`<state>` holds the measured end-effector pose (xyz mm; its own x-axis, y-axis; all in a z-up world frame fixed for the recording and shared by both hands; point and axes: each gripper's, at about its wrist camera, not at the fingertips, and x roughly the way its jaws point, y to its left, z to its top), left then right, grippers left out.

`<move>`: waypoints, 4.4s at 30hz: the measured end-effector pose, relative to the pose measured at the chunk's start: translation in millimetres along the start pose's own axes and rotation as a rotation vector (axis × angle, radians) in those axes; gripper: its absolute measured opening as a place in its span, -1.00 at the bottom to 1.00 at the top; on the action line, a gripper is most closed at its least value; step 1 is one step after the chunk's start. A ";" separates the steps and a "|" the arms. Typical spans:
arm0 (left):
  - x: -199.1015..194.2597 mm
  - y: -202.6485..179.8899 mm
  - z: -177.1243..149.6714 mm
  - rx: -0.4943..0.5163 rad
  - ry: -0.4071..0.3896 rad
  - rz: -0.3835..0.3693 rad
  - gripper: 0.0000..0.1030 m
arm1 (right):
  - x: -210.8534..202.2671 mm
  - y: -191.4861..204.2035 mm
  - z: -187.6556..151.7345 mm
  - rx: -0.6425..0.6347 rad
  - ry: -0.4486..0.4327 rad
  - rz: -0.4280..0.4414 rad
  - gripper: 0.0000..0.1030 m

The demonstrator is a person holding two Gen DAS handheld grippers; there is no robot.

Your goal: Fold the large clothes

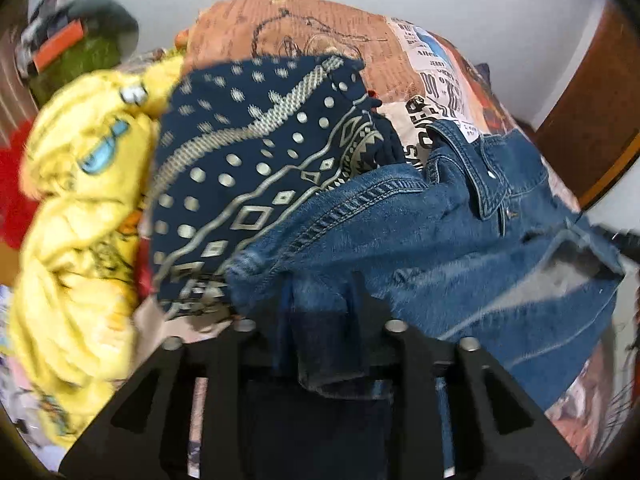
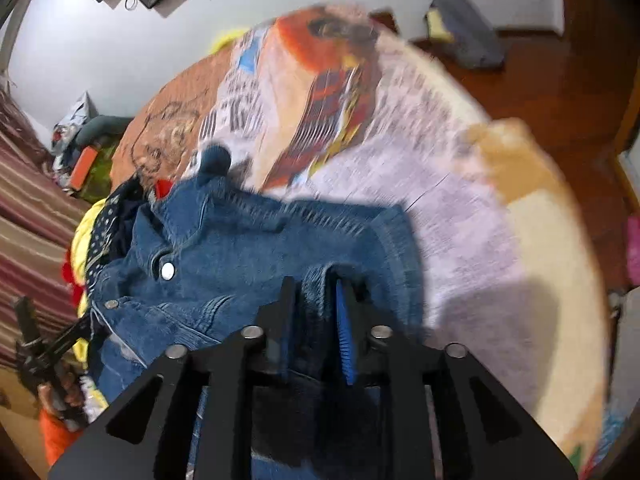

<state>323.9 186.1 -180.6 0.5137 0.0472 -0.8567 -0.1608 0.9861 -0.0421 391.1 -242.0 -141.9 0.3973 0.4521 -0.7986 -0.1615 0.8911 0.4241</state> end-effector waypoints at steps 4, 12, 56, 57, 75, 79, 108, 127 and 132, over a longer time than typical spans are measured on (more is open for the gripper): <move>-39.0 -0.3 -7.3 0.036 -0.114 0.088 0.39 | -46.9 12.0 -8.9 -0.092 -0.116 -0.119 -0.38; -65.0 -35.3 -44.3 0.142 -0.108 0.016 0.48 | -63.8 48.8 -54.2 -0.272 -0.075 -0.061 -0.30; -17.7 -76.7 -4.0 0.167 -0.083 -0.024 0.56 | 39.6 189.2 -61.0 -0.528 0.014 0.016 -0.01; -15.1 -81.2 -11.0 0.175 -0.065 -0.039 0.57 | 43.3 191.8 -66.3 -0.541 0.026 0.016 -0.01; -9.9 -46.5 -76.6 0.110 -0.038 0.086 0.88 | 21.2 122.7 -90.1 -0.474 0.041 -0.241 0.50; -15.1 -26.5 -82.8 0.044 -0.049 0.088 0.88 | 2.2 101.2 -90.7 -0.397 -0.002 -0.271 0.50; 21.4 31.0 -130.0 -0.612 0.089 -0.474 0.87 | -26.6 99.3 -85.7 -0.359 -0.072 -0.240 0.51; -8.3 19.4 -68.8 -0.576 -0.088 -0.280 -0.35 | -17.5 150.4 -81.5 -0.462 -0.072 -0.194 0.51; -70.3 -14.5 -38.3 -0.411 -0.259 -0.232 -0.45 | -11.4 178.3 -71.2 -0.481 -0.051 -0.119 0.51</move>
<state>257.9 162.4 -139.5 0.7576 -0.0753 -0.6484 -0.3086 0.8339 -0.4575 293.5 -85.5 -87.6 0.4802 0.3546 -0.8023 -0.5064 0.8589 0.0766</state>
